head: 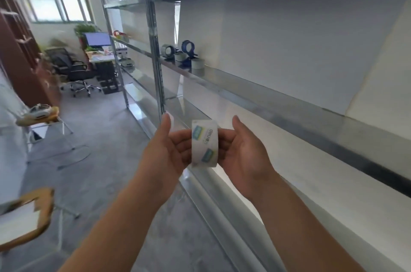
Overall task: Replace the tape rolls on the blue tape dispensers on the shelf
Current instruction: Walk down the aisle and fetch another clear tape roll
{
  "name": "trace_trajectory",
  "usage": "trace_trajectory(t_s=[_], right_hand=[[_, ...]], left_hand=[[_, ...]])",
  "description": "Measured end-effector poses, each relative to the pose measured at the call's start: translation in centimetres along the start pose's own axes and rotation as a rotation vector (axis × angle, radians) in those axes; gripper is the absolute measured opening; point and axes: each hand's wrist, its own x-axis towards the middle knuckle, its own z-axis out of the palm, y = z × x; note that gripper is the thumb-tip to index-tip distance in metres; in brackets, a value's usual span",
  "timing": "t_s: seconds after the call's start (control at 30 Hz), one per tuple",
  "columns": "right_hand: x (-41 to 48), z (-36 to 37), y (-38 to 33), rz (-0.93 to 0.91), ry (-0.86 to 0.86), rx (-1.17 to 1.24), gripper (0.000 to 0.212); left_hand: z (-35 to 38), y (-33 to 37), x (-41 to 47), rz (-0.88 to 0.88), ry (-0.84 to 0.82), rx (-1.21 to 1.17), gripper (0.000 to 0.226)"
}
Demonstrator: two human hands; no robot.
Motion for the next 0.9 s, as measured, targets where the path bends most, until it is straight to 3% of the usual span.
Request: trace_trajectory(t_s=[0.43,0.63,0.9], right_hand=[[10.2,13.9,6.0,0.052,-0.221,-0.024,0.072],[14.2,16.9,7.4,0.084,-0.291,-0.037,0.070],[22.6,18.8,8.6,0.082,-0.369,-0.036,0.071]], left_hand=[[-14.1,8.5,1.3,0.131,0.195,0.081,0.083],[-17.5,10.2,3.1,0.163,0.276,0.079,0.091],[-21.2,11.6,10.2,0.187,0.382,0.055,0.082]])
